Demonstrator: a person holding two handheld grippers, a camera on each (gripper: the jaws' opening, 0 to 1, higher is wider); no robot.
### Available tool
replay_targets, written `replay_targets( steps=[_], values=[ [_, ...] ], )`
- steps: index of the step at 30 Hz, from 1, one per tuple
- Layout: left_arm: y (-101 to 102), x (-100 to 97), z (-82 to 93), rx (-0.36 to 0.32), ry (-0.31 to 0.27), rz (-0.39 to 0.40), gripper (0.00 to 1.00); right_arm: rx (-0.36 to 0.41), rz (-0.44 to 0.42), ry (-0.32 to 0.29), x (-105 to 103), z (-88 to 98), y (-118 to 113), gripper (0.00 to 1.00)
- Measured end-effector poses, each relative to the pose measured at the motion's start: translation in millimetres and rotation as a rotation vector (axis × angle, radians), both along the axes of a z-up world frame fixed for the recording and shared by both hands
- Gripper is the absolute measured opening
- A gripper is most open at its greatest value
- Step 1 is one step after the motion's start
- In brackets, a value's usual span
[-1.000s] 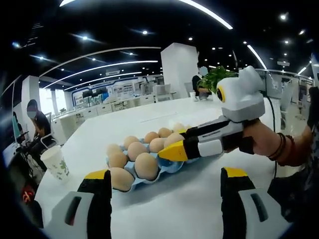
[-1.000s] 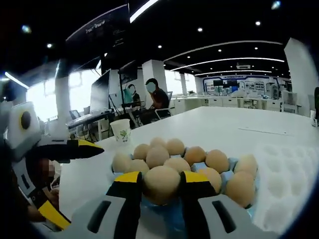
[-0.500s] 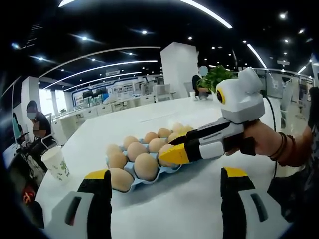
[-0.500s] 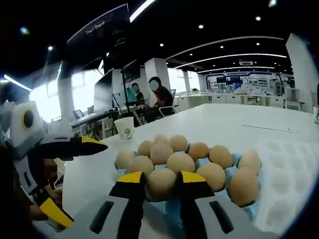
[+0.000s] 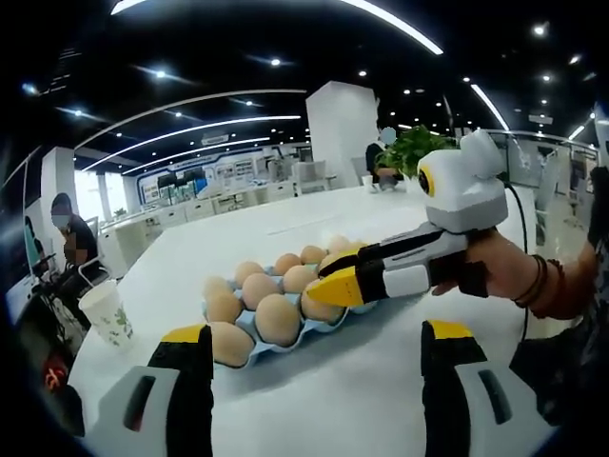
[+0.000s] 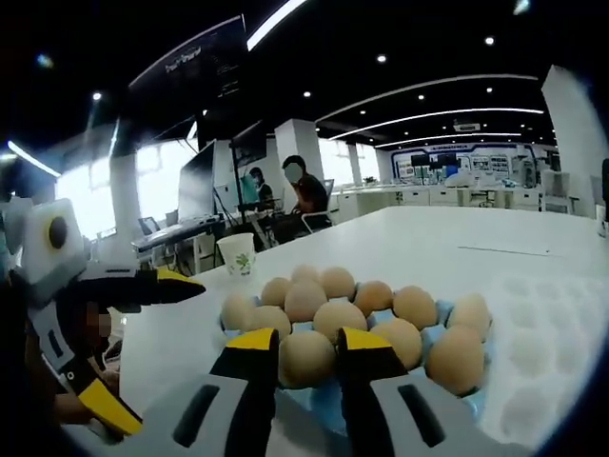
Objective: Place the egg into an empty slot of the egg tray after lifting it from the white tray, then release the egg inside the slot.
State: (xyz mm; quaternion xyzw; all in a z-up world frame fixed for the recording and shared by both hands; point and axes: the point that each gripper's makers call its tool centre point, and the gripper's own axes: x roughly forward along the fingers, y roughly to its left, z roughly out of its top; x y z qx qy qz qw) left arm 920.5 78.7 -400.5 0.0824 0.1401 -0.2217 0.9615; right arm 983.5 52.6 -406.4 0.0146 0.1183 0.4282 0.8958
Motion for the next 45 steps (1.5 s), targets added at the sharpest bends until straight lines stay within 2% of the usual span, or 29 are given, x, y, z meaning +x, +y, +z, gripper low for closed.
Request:
replay_targets(
  steps=[6, 15, 22, 31, 45],
  values=[
    [-0.5, 0.7, 3.5, -0.017, -0.005, 0.010, 0.95, -0.037, -0.023, -0.097, 0.3, 9.1, -7.3, 0.29],
    [-3.4, -0.2, 3.1, -0.012, -0.003, 0.006, 0.95, -0.043, -0.036, -0.143, -1.3, 16.4, -14.6, 0.54],
    [-4.4, -1.0, 6.3, -0.019, -0.011, 0.006, 0.95, -0.044, -0.055, -0.141, 1.6, 17.1, -20.0, 0.66],
    [-3.5, -1.6, 6.2, -0.015, -0.011, 0.011, 0.95, -0.045, -0.098, -0.128, 9.0, 16.2, -33.4, 0.74],
    [-6.1, 0.8, 3.6, -0.030, -0.007, 0.008, 0.96, -0.035, -0.131, -0.101, 17.0, 16.1, -49.5, 0.80]
  ],
)
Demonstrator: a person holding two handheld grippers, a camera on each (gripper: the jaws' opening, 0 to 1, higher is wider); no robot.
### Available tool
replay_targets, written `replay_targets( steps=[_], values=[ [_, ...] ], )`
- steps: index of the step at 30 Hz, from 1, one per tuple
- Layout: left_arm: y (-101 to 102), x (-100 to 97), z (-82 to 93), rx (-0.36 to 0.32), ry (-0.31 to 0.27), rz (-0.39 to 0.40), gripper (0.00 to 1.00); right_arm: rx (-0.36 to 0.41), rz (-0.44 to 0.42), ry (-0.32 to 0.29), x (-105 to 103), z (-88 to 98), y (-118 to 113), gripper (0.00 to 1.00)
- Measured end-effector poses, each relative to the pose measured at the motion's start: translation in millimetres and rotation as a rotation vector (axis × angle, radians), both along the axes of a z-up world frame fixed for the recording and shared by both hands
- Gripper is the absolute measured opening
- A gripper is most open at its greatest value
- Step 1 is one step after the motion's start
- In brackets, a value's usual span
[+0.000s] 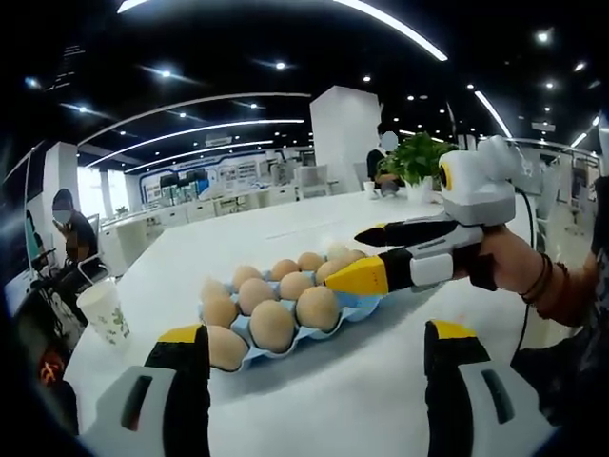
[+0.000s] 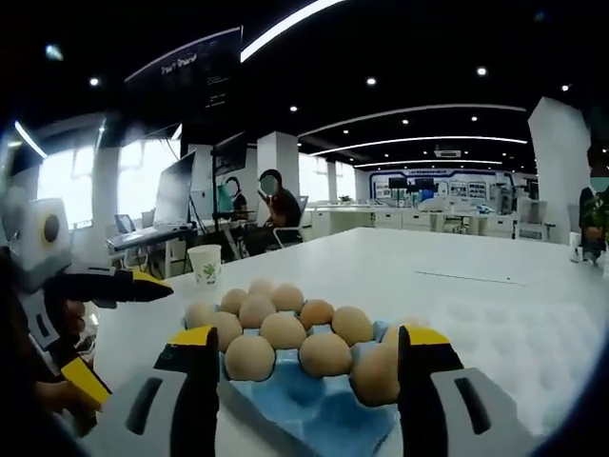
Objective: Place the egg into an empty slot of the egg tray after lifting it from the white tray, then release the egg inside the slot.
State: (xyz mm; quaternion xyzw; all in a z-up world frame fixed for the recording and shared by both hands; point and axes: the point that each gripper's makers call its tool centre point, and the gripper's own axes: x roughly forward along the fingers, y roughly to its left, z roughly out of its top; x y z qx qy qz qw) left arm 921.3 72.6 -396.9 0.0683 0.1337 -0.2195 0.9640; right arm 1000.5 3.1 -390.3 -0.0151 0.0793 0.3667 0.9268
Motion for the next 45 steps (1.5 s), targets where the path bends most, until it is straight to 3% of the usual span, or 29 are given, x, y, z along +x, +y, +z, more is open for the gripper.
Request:
replay_targets(
  steps=[15, 45],
  values=[
    [-0.4, 3.1, 1.3, -0.003, -0.004, 0.003, 0.97, -0.032, -0.022, 0.005, 2.0, -0.8, -22.3, 0.86],
    [-6.8, 3.9, -2.9, 0.024, 0.017, -0.001, 0.97, -0.093, -0.094, 0.032, -1.0, -7.0, -68.4, 0.86]
  ],
)
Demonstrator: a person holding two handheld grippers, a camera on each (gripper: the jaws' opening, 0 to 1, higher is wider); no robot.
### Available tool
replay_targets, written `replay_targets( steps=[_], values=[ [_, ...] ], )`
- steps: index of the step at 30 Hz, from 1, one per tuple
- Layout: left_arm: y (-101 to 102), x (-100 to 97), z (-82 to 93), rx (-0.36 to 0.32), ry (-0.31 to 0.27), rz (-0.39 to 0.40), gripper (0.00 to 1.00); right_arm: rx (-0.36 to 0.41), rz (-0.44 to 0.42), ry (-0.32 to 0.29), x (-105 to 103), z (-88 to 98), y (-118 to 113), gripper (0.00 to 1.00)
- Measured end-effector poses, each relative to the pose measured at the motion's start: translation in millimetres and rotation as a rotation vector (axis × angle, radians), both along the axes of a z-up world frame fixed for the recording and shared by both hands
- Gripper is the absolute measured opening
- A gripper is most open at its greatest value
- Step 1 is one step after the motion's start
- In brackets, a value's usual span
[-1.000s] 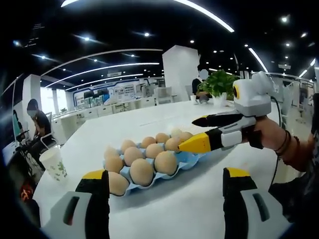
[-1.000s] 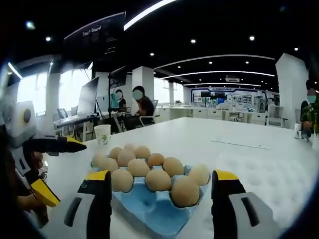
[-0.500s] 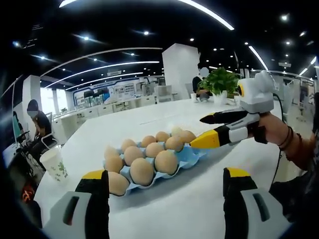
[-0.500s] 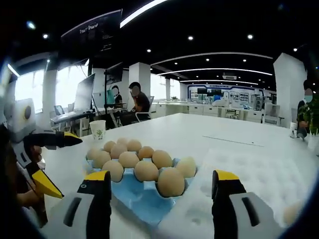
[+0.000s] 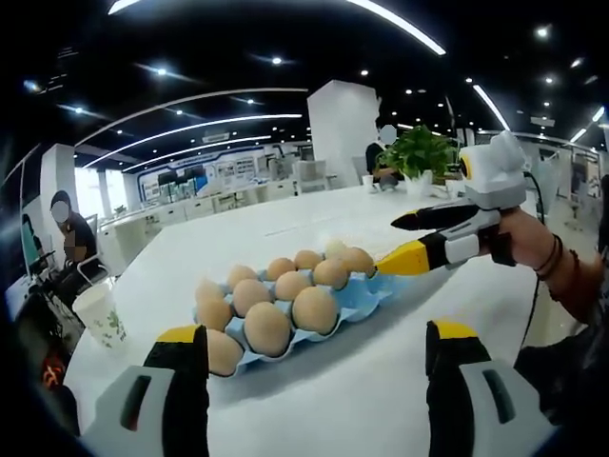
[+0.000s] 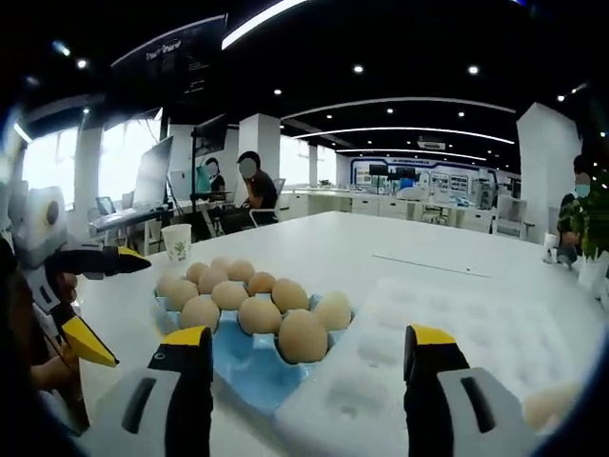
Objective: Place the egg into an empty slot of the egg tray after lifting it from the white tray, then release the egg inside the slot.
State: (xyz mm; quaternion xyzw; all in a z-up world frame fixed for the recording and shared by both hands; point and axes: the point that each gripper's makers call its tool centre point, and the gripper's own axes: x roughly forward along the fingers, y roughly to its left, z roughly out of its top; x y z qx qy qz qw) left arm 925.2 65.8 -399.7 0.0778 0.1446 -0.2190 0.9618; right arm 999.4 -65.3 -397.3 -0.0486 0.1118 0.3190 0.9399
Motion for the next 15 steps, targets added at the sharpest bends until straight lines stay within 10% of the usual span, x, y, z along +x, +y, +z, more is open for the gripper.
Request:
replay_targets(
  steps=[15],
  values=[
    [-2.5, 0.2, -1.0, 0.006, 0.005, -0.006, 0.96, 0.007, -0.035, -0.002, 0.3, 1.3, -17.4, 0.86]
  ],
)
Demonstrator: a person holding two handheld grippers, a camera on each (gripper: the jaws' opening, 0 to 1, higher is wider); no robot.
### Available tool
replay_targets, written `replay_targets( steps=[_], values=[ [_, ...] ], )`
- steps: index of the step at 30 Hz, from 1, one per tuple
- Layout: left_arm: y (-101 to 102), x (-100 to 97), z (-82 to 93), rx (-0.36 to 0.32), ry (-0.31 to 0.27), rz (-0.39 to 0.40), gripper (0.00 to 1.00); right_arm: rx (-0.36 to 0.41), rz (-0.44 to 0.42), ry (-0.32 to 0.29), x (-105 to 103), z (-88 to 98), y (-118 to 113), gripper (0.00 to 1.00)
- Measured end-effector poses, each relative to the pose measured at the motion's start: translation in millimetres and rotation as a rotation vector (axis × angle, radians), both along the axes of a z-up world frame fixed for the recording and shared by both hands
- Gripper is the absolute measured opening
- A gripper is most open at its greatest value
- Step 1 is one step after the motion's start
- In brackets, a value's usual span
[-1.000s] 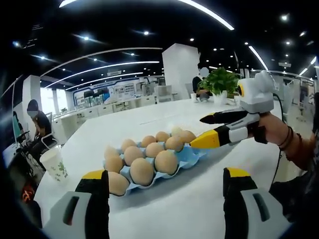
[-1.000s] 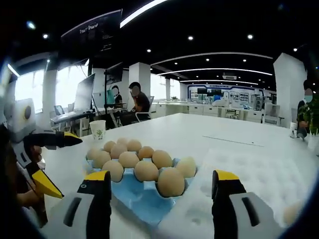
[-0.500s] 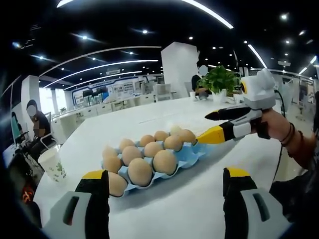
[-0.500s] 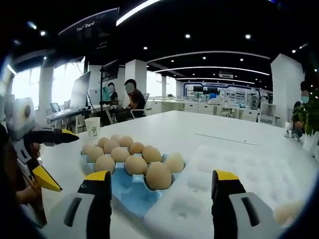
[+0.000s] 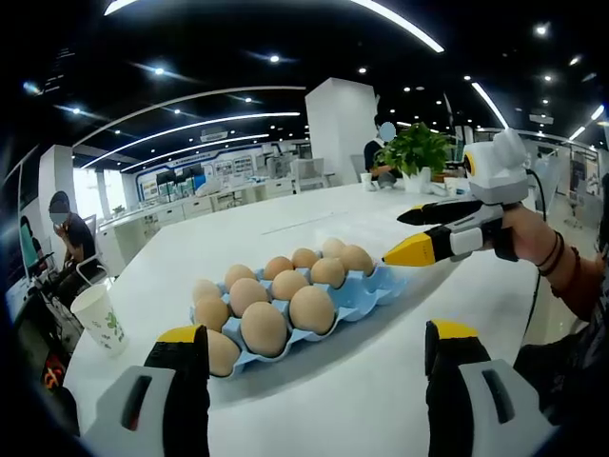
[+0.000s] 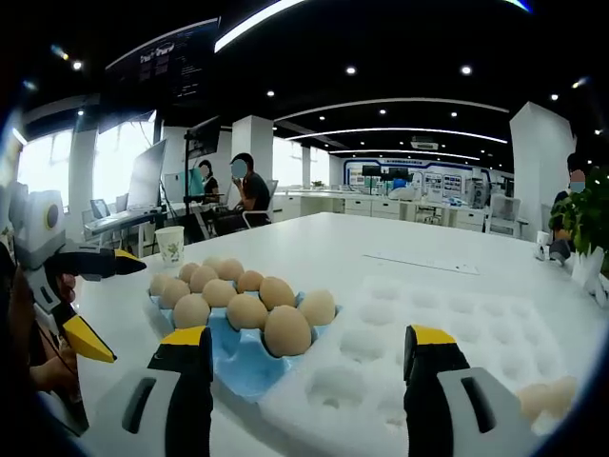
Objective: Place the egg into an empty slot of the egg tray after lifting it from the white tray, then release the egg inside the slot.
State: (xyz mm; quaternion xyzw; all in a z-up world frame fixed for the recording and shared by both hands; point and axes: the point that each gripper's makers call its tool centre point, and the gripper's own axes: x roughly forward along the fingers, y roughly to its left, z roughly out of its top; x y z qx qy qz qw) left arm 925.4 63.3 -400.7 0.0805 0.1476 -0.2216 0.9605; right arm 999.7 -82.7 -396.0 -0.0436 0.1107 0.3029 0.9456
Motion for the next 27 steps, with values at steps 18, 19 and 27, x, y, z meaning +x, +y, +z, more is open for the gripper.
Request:
replay_targets(
  steps=[18, 19, 27],
  values=[
    [-0.6, 3.3, 1.4, 0.000, 0.000, -0.003, 0.96, -0.010, -0.058, 0.014, 3.7, -2.1, -26.5, 0.85],
    [-0.8, 3.4, 1.5, 0.000, -0.001, -0.003, 0.96, -0.009, -0.059, 0.014, 3.5, -2.2, -27.4, 0.85],
    [-2.6, 3.2, 0.9, 0.006, 0.002, -0.008, 0.95, -0.004, -0.073, 0.017, 1.3, -2.3, -36.9, 0.85]
  ],
)
